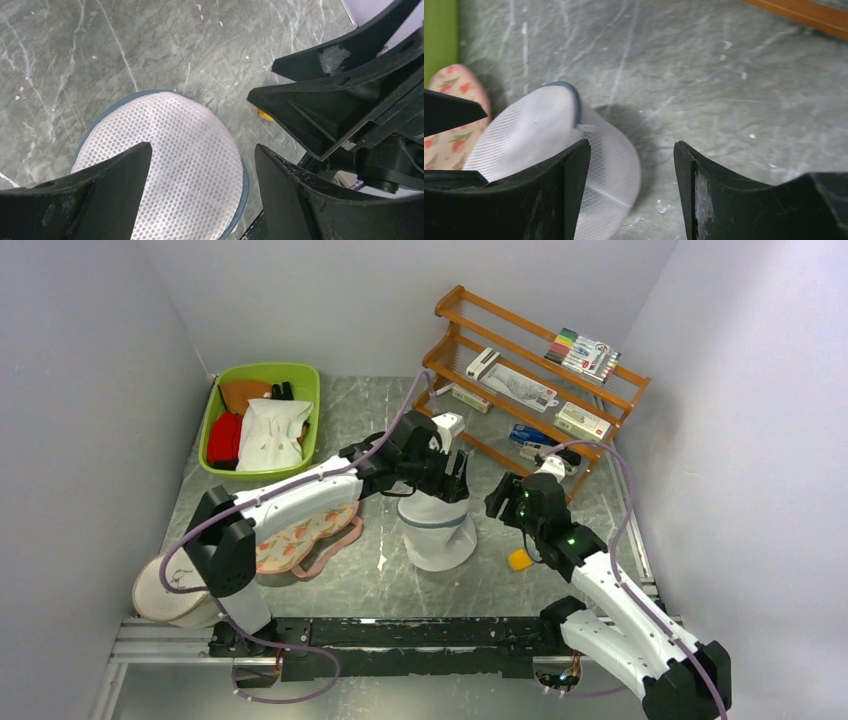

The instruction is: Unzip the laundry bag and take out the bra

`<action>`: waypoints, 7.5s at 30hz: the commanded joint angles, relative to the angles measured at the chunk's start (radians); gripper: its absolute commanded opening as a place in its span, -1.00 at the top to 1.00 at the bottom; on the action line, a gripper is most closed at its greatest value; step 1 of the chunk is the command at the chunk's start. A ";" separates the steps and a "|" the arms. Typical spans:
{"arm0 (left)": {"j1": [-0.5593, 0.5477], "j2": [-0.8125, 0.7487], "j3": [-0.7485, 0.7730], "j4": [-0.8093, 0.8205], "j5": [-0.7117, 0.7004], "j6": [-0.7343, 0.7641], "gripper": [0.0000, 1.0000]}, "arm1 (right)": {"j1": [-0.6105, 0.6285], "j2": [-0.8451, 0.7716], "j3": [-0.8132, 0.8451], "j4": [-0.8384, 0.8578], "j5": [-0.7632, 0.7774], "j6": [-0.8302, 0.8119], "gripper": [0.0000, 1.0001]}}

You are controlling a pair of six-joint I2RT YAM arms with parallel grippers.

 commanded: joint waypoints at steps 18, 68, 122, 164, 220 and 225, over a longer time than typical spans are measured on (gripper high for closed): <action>-0.108 0.272 0.320 -0.283 -0.206 0.169 -0.68 | -0.267 -0.097 -0.024 0.055 -0.235 -0.183 -0.25; -0.077 -0.294 -0.207 0.118 -0.108 0.292 0.86 | -0.088 0.257 -0.050 0.693 -0.983 -0.235 0.36; -0.025 -0.231 -0.026 -0.146 -0.176 0.077 -0.19 | -0.060 0.185 0.003 0.766 -0.870 -0.192 1.00; 0.008 -0.316 -0.105 -0.142 -0.226 0.206 0.86 | -0.052 0.245 0.062 0.390 -0.374 -0.178 1.00; 0.041 -0.164 -0.047 -0.136 -0.025 0.112 0.34 | -0.039 0.233 0.002 0.718 -0.927 -0.198 1.00; 0.040 -0.196 -0.046 -0.146 -0.051 0.133 0.74 | -0.039 0.225 0.003 0.682 -0.886 -0.219 1.00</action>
